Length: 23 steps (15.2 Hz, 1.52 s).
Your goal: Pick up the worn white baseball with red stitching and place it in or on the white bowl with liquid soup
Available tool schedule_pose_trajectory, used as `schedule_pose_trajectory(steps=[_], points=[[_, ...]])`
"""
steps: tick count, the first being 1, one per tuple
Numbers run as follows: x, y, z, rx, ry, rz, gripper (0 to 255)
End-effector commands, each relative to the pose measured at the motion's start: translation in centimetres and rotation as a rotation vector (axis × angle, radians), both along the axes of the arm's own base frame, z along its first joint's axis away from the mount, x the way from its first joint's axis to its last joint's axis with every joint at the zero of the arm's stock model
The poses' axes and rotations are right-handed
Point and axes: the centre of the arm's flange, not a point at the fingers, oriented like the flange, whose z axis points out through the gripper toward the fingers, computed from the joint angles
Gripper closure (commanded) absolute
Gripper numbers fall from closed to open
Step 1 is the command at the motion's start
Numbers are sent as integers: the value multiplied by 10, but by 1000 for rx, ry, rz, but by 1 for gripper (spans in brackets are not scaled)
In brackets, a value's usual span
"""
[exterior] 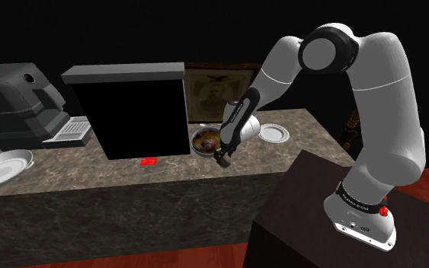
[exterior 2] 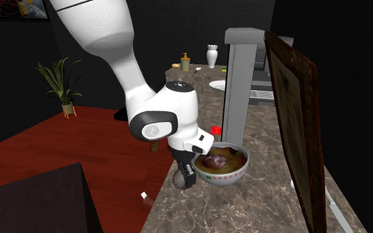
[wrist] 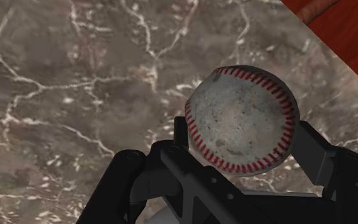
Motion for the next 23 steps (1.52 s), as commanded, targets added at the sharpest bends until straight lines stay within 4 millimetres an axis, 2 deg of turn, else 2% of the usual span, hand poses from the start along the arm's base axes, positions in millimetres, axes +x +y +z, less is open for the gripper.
schedule_pose_trajectory(steps=[1, 23], points=[[0, 0, 8, 0, 0, 0, 255], [0, 0, 124, 0, 0, 0, 255]])
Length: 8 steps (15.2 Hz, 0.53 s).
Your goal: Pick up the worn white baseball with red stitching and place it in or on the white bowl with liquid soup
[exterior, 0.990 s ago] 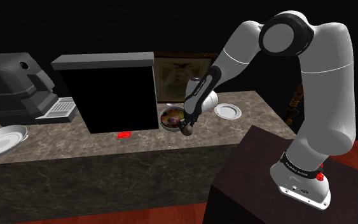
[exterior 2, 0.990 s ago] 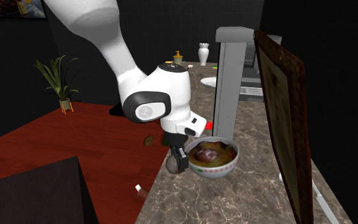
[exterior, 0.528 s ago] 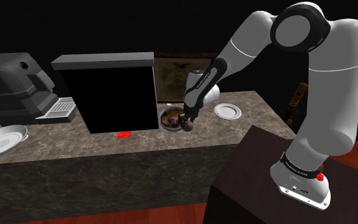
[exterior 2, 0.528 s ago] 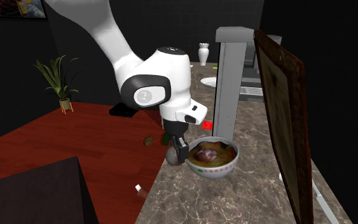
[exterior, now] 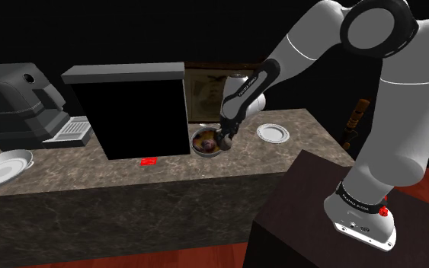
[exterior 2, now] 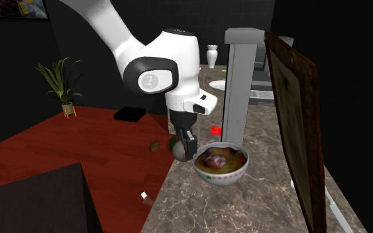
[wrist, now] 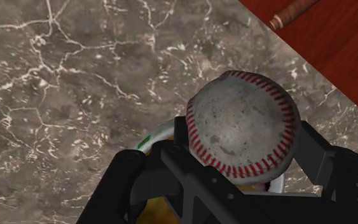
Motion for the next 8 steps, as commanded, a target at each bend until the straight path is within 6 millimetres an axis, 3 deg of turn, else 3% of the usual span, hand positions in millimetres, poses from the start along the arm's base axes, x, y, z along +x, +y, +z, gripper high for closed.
schedule_pose_trajectory(steps=[1, 8], points=[[0, 0, 12, 0, 0, 0, 255], [0, 0, 49, 0, 0, 0, 255]])
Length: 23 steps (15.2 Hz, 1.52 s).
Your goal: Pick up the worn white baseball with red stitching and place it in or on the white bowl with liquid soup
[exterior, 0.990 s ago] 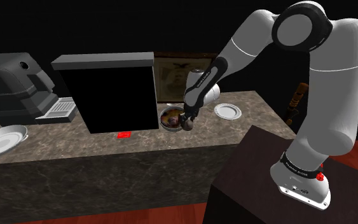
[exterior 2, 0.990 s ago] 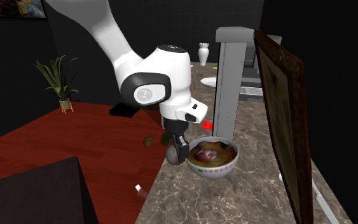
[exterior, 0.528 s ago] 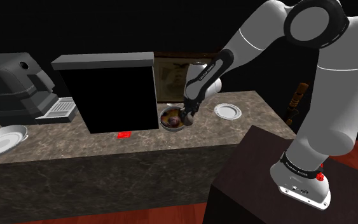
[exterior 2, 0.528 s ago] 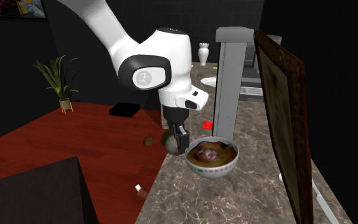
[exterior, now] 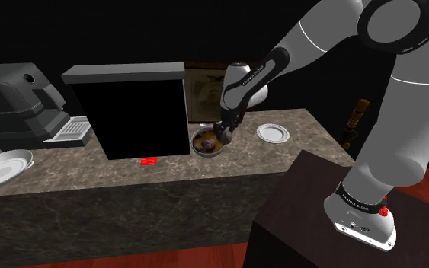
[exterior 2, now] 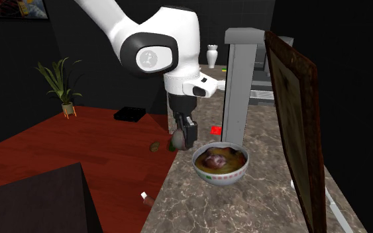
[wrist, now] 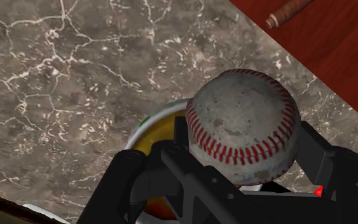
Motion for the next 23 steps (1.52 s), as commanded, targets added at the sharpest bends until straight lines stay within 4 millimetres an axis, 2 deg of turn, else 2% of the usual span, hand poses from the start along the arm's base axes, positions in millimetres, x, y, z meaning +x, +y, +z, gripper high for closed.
schedule_pose_trajectory(steps=[1, 11, 12, 23], points=[[0, 0, 7, 0, 0, 0, 255], [128, -35, 13, 0, 0, 0, 255], [147, -40, 14, 0, 0, 0, 255], [147, -40, -44, 0, 0, 0, 255]])
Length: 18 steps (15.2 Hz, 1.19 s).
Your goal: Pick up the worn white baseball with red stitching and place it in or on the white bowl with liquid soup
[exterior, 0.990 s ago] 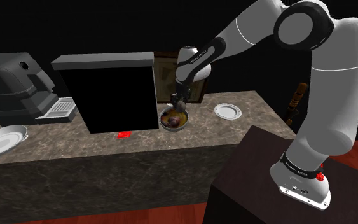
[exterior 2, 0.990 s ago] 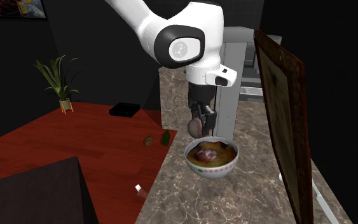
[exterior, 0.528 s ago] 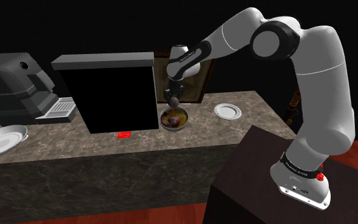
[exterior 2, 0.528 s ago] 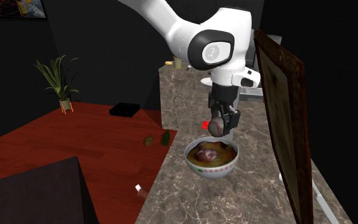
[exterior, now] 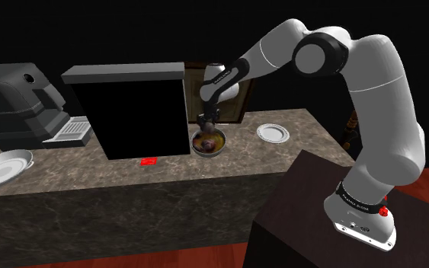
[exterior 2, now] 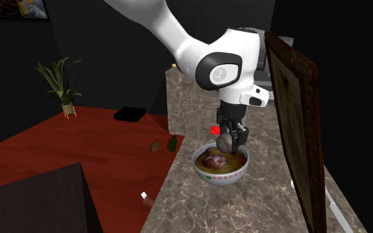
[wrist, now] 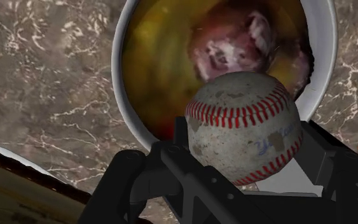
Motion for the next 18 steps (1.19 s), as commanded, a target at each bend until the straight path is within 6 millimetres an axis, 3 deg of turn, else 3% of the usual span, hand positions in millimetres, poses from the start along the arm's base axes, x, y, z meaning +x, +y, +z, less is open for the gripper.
schedule_pose_trajectory(steps=[1, 4, 11, 12, 17, 18], points=[[0, 1, -10, 0, -1, 0, 255], [0, 1, -23, 0, -1, 0, 255], [1, 1, -23, 0, -1, 0, 255], [1, 1, -23, 0, -1, 0, 0], [1, 1, -23, 0, -1, 0, 0], [-1, 0, -10, 0, -1, 0, 0]])
